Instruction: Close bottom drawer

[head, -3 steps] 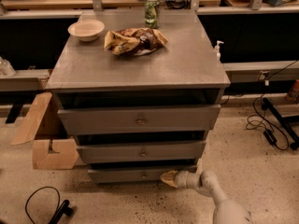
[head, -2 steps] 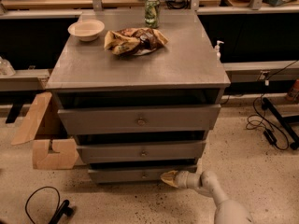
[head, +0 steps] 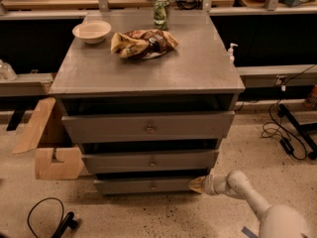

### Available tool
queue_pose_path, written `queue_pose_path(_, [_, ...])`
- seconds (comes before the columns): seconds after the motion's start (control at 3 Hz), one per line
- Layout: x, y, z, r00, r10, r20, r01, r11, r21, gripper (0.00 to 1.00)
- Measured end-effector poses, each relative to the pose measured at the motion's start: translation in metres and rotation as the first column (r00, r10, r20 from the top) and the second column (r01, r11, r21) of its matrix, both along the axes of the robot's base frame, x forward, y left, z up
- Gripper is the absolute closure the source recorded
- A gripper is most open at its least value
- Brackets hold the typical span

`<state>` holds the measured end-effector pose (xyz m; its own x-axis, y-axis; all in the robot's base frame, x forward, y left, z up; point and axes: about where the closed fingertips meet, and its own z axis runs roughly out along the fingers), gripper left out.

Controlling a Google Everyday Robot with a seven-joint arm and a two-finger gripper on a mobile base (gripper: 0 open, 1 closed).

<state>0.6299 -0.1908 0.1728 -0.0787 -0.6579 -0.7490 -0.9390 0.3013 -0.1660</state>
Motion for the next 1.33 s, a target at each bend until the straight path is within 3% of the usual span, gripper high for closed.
queue_pose_path(0.33, [-0.029,-0.002,0.026,0.9946,0.081,-0.066,-0.086,0.992,-0.089,1.0])
queue_pose_path(0.67, [-0.06,-0.003,0.064,0.9873,0.111,-0.114,-0.13,0.976,-0.177,1.0])
queue_pose_path(1.0, [-0.078,0.012,0.055,0.98,0.141,-0.14,-0.162,0.975,-0.153,1.0])
queue_pose_path(1.33, [-0.075,0.01,0.055,0.9814,0.136,-0.135,-0.157,0.975,-0.156,1.0])
